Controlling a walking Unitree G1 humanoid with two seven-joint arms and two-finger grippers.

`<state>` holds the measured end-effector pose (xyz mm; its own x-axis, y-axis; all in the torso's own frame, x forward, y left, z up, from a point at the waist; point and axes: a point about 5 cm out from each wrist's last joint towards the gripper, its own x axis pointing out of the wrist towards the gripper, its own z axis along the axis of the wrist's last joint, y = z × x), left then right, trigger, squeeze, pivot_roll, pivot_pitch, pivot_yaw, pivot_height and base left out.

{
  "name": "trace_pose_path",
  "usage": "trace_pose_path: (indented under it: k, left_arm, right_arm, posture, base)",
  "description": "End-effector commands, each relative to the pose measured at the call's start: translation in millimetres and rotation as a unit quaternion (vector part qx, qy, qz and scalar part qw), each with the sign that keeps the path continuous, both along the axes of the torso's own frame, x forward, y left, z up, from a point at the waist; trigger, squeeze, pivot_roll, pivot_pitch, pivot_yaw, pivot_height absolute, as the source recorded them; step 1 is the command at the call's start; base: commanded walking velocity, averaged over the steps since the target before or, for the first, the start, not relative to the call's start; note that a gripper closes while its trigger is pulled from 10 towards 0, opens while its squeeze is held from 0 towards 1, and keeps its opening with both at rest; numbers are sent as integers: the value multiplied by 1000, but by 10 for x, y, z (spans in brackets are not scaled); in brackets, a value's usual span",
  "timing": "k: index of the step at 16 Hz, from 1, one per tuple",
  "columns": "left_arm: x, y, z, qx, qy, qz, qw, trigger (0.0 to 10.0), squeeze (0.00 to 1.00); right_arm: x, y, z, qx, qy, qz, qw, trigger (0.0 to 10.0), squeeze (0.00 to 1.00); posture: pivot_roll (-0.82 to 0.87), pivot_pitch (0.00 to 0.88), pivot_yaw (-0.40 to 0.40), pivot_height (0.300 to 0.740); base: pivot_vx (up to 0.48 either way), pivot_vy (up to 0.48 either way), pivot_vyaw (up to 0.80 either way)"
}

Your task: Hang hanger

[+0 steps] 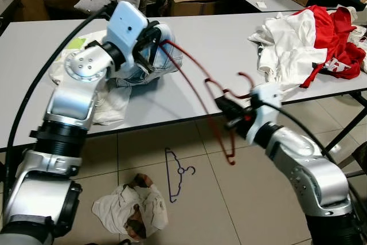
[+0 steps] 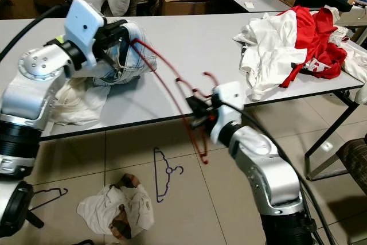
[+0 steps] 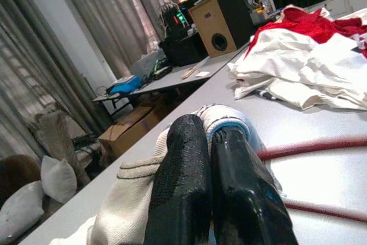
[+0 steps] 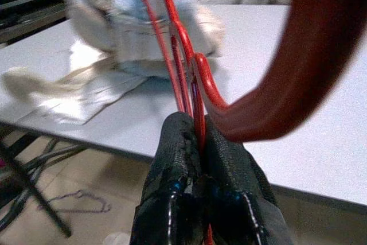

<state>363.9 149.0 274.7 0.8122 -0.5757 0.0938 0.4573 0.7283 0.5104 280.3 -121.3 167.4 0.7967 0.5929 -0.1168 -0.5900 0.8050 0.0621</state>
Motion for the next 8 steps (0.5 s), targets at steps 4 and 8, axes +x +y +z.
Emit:
trace_pose_path:
  k: [4, 8]
  left_arm:
    - [-76, -152, 69, -35, -1, -37, 999, 0, 0]
    - [0, -228, 432, -117, -35, -70, 990, 0, 0]
  right_arm:
    - [73, -110, -142, -57, 50, -28, 997, 10000, 0]
    - [402, -248, -131, -126, 54, -88, 987, 10000, 0]
  posture:
    - [-65, 0, -40, 740]
    - [-66, 0, -36, 740]
  base:
    - [0, 0, 0]
    - [0, 0, 0]
